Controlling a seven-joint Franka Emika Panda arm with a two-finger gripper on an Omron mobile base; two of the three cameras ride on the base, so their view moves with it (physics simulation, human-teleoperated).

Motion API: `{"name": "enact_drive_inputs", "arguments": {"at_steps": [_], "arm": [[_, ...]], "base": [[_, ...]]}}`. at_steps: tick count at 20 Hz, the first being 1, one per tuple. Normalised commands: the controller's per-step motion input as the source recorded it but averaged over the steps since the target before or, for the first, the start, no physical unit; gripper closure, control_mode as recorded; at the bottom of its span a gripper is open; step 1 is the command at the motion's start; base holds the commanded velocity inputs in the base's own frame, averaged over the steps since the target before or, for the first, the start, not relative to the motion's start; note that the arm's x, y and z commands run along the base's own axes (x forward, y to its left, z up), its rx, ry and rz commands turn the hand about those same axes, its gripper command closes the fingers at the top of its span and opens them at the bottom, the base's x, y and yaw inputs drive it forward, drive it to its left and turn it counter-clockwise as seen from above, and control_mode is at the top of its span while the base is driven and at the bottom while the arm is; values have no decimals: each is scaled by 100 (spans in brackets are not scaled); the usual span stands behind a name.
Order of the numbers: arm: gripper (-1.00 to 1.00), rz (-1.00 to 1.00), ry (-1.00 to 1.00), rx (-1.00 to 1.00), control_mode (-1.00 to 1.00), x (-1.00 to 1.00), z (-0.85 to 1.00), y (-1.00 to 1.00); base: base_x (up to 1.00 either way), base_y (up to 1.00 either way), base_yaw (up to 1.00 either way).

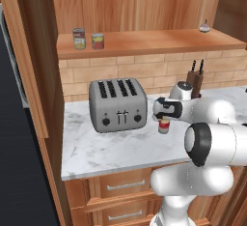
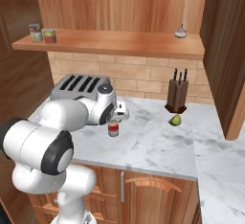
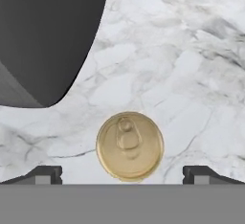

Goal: Pick the cans from the counter and place them in their designated side in the cabinet.

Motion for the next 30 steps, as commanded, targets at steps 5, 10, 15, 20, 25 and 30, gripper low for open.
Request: {"name": "enact_drive_inputs", "arguments": {"at_steps": [5,10,15,20,25,30], "arm": [[-100,0,1,0,-100,20,-23,0],[-100,0,1,0,-100,15,-24,0],[-100,0,3,0,-100,13,-25,0],[-100,0,3,0,-100,12,-22,0],[100,0,2,0,-100,4,-3,-1],[100,0,0,1,-100,0,14,-1]], "base": [[0,0,0],[0,0,0],[0,0,0],[0,0,0],[0,0,0],[0,0,0]]}}
